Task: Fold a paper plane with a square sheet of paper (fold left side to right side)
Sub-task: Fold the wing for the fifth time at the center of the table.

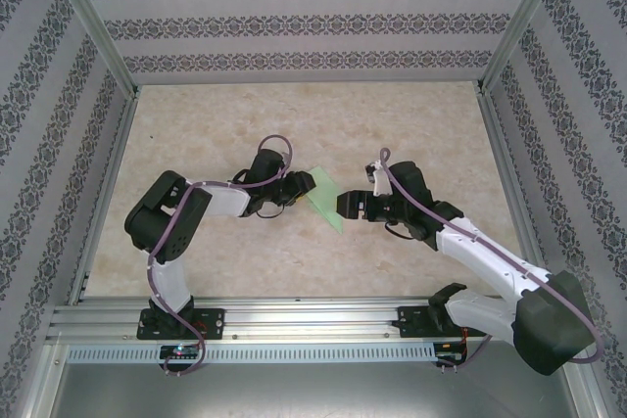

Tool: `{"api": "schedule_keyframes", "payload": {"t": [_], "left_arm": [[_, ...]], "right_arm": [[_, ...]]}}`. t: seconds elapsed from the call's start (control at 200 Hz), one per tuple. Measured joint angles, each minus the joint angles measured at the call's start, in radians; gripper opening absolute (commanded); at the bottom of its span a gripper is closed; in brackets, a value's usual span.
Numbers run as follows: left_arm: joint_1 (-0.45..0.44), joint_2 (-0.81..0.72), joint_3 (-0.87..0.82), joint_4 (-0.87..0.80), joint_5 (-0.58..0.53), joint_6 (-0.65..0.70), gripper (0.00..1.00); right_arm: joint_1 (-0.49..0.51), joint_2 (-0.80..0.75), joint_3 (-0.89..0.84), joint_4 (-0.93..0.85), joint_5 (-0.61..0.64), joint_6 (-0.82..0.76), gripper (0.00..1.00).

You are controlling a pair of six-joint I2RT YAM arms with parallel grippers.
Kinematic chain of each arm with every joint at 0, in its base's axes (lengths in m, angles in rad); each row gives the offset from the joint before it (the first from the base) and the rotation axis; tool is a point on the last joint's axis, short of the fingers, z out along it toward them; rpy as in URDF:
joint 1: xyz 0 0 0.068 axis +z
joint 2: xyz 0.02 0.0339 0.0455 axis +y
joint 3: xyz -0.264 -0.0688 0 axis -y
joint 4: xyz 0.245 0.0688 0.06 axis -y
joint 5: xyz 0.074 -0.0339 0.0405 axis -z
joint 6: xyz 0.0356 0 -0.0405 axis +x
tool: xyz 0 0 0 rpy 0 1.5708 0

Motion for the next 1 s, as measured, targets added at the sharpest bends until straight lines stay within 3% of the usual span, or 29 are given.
{"api": "schedule_keyframes", "payload": {"t": [0.12, 0.195, 0.43, 0.709, 0.999], "left_arm": [[0.0, 0.003, 0.003, 0.004, 0.02, 0.013, 0.09], [0.0, 0.0, 0.004, 0.002, 0.031, 0.035, 0.0], [0.003, -0.161, 0.004, -0.091, 0.14, 0.216, 0.0], [0.012, -0.465, 0.004, -0.213, 0.29, 0.476, 0.0], [0.015, -0.601, 0.004, -0.291, 0.399, 0.634, 0.0]], "right_arm": [[-0.044, -0.003, -0.001, 0.005, -0.039, 0.003, 0.75], [-0.092, -0.003, -0.011, 0.03, -0.088, 0.011, 0.67], [-0.212, -0.008, -0.077, 0.203, -0.263, 0.045, 0.62], [-0.232, 0.002, -0.079, 0.436, -0.443, 0.025, 0.63], [-0.2, 0.059, -0.052, 0.509, -0.608, 0.011, 0.61]]}}
